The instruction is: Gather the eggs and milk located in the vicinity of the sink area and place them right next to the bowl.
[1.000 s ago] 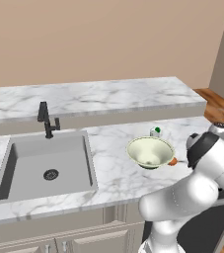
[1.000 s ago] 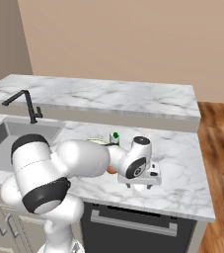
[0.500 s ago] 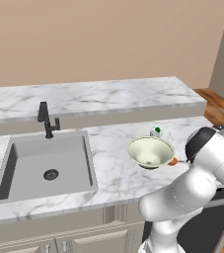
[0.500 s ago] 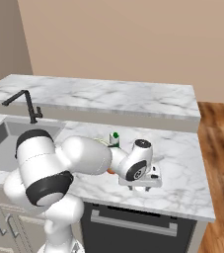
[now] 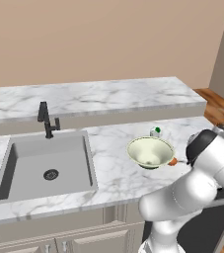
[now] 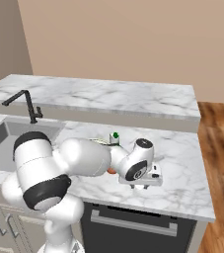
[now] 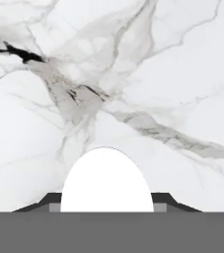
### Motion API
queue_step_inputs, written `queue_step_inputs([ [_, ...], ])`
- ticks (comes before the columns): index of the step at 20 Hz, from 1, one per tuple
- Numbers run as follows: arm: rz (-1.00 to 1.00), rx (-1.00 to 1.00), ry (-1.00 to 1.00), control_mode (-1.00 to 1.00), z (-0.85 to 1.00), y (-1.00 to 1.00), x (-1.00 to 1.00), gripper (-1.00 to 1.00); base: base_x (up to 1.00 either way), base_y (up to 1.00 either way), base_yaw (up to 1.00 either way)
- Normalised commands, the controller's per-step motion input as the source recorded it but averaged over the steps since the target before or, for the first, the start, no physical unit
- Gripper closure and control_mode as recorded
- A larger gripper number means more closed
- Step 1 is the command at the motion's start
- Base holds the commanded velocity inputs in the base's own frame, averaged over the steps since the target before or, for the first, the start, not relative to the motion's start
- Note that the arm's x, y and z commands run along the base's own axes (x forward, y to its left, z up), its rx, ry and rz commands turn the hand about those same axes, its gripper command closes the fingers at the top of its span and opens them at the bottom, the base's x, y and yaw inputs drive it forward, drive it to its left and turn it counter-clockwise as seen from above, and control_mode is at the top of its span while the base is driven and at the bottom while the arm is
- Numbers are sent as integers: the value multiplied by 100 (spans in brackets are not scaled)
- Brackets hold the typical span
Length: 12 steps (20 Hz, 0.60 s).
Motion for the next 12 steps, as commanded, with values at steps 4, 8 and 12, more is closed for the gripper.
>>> queue_step_inputs([
  [4, 16, 14, -21, -100, 44, 31, -36, 100, 0, 0, 0],
  [8, 30, 28, -22, -100, 29, 40, -47, 100, 0, 0, 0],
  [12, 35, 19, -23, -100, 34, 49, -32, 100, 0, 0, 0],
])
